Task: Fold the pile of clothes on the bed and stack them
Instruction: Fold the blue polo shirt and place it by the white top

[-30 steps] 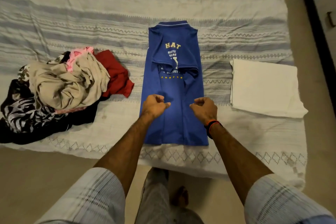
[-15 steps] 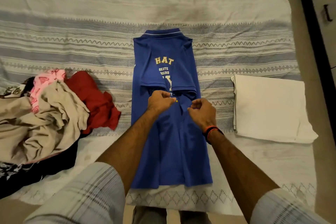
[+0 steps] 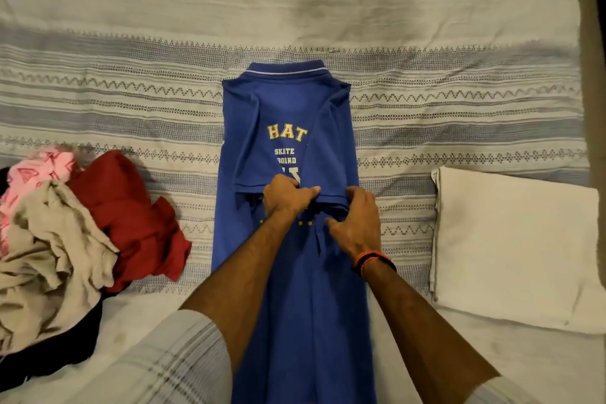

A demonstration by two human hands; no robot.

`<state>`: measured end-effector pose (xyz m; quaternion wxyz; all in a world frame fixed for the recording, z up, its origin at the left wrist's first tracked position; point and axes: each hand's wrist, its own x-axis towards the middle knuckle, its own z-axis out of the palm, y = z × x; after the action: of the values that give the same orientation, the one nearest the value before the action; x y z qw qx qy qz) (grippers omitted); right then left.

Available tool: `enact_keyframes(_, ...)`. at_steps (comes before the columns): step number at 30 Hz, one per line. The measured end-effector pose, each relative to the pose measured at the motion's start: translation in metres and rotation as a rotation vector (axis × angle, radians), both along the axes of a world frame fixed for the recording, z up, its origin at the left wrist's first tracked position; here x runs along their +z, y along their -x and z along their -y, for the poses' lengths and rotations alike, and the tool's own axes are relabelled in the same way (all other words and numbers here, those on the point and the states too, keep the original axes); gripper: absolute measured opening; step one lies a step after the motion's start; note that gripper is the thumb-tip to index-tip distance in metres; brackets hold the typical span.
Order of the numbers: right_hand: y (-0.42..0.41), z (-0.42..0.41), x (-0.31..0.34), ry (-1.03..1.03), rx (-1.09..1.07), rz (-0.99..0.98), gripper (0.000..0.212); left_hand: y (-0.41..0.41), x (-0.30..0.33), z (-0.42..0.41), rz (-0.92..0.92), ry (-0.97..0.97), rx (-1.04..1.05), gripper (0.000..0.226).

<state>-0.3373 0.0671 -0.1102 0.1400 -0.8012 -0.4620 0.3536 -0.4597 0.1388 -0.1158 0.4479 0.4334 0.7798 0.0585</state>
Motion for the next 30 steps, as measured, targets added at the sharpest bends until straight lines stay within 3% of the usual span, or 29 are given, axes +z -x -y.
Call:
enact_keyframes(4, -0.002, -0.008, -0.007, 0.022, -0.013, -0.008, 0.063, 0.007, 0.005, -0.013, 0.040, 0.036, 0.121, 0.015)
enact_keyframes(6, -0.001, -0.011, -0.006, 0.002, -0.019, -0.012, 0.054, 0.011, 0.009, -0.022, 0.215, 0.050, 0.262, 0.020)
enact_keyframes(8, 0.005, -0.015, -0.003, -0.056, -0.015, -0.040, 0.045, 0.013, 0.018, -0.032, 0.475, 0.070, 0.442, 0.010)
enact_keyframes(10, 0.016, -0.020, 0.001, -0.107, 0.001, -0.099, 0.039, 0.019, 0.026, -0.044, 0.594, 0.046, 0.557, 0.008)
enact_keyframes(12, 0.029, -0.024, 0.004, -0.141, 0.025, -0.143, 0.034, 0.031, 0.025, -0.055, 0.502, -0.023, 0.585, 0.014)
enact_keyframes(15, 0.048, -0.030, 0.005, -0.147, 0.139, -0.133, 0.039, 0.052, 0.023, -0.061, 0.191, -0.200, 0.494, 0.007)
enact_keyframes(17, 0.056, -0.035, 0.004, -0.082, 0.227, -0.123, 0.047, 0.064, 0.023, -0.059, 0.047, -0.254, 0.433, 0.019)
enact_keyframes(22, 0.062, -0.040, -0.002, 0.111, 0.360, -0.136, 0.056, 0.086, 0.013, -0.056, 0.006, -0.204, 0.288, 0.033)
enact_keyframes(26, 0.059, -0.037, 0.000, 0.066, 0.284, -0.139, 0.049, 0.092, 0.019, -0.049, -0.121, -0.262, 0.293, 0.024)
enact_keyframes(30, 0.063, -0.038, 0.002, -0.033, 0.213, -0.160, 0.037, 0.100, 0.019, -0.038, -0.204, -0.152, 0.205, 0.038)
